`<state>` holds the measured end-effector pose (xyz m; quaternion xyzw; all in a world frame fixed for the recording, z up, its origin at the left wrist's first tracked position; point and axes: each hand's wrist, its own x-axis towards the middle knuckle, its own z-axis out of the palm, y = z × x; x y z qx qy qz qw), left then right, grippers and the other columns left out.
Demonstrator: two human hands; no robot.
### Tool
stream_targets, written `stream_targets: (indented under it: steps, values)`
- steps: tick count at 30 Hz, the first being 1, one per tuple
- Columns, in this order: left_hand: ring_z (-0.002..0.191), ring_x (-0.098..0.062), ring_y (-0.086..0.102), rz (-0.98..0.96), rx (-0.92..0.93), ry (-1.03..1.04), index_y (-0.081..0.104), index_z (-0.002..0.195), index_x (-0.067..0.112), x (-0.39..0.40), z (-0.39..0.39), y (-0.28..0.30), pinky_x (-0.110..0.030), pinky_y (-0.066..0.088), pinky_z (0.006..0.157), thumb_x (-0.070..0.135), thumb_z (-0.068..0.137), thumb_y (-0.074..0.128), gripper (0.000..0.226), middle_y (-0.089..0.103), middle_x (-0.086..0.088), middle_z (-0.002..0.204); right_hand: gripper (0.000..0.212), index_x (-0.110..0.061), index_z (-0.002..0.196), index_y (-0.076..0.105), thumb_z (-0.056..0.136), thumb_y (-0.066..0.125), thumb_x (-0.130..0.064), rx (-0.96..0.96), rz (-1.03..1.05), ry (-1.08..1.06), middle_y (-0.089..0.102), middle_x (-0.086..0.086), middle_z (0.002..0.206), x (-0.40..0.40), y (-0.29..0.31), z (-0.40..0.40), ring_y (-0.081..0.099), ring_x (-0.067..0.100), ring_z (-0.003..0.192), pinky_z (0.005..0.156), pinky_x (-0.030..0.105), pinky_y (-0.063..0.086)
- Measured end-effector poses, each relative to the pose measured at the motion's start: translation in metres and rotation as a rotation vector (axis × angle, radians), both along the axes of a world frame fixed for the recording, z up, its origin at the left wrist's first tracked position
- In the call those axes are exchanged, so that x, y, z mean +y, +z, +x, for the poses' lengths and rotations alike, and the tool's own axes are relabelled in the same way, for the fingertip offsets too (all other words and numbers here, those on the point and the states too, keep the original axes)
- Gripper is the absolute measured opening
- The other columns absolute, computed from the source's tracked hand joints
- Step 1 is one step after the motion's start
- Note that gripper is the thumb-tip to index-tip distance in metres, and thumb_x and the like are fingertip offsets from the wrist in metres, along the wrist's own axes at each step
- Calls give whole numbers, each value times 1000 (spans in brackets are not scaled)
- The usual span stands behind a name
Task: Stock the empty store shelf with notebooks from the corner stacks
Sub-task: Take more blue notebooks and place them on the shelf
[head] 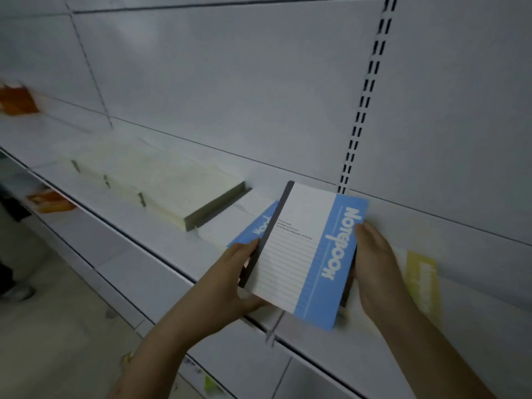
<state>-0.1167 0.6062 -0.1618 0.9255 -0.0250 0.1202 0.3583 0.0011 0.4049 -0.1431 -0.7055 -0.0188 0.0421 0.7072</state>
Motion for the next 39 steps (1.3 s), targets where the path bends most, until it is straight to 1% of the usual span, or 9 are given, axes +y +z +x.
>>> stream_targets:
  steps: [4,8,11,16,20,24,27,31,39]
  values:
    - [111,14,40,81,68,-6,0,139,57,61,15,11,-1,41,80,45,71,82,107,26,35,122,26,-19,96,63,102,39,-28,13,-41,18,69,16,97,62,12,19,65,26,81,78,40,52]
    - [96,9,48,159,7,70,28,149,35,110,45,17,-10,45,77,41,72,82,94,43,18,121,31,-13,92,61,103,36,-28,18,-89,55,68,19,99,102,23,39,67,32,88,88,47,53]
    - [102,1,50,263,126,64,26,151,32,141,68,18,-24,48,93,48,71,82,99,52,11,125,34,-8,101,62,96,45,-37,67,-174,117,67,20,109,120,16,57,65,36,100,94,54,50]
    - [111,-20,36,638,373,56,24,149,37,153,90,18,-36,36,94,68,69,71,98,53,4,116,49,-1,129,52,95,56,-36,329,-72,266,57,20,129,128,21,57,55,28,119,99,33,42]
    - [98,-16,35,624,399,66,39,141,37,145,104,26,-35,43,93,61,68,77,86,46,3,103,47,-4,131,54,95,57,-33,426,28,342,54,21,132,125,25,61,54,30,119,101,38,39]
    - [114,-22,45,644,418,88,35,146,38,143,108,27,-35,44,98,62,66,78,93,51,-2,122,15,-14,100,56,95,57,-29,511,139,377,52,8,124,125,27,58,55,18,90,113,47,28]
    - [128,-24,43,687,409,66,30,149,33,135,102,18,-36,36,106,61,75,72,90,50,-1,140,17,-15,108,54,96,54,-27,564,186,375,50,6,123,121,29,57,50,21,113,113,54,26]
    - [128,-21,49,632,357,83,32,149,27,128,101,10,-33,38,106,59,73,75,93,51,0,143,50,-3,137,39,95,55,-26,585,216,375,55,9,95,125,20,59,53,21,90,112,58,26]
    - [137,-16,40,483,414,50,30,150,30,133,110,13,-34,36,110,45,68,85,100,39,5,153,39,-14,120,51,89,62,-35,567,307,351,52,18,131,127,17,57,54,30,112,109,59,29]
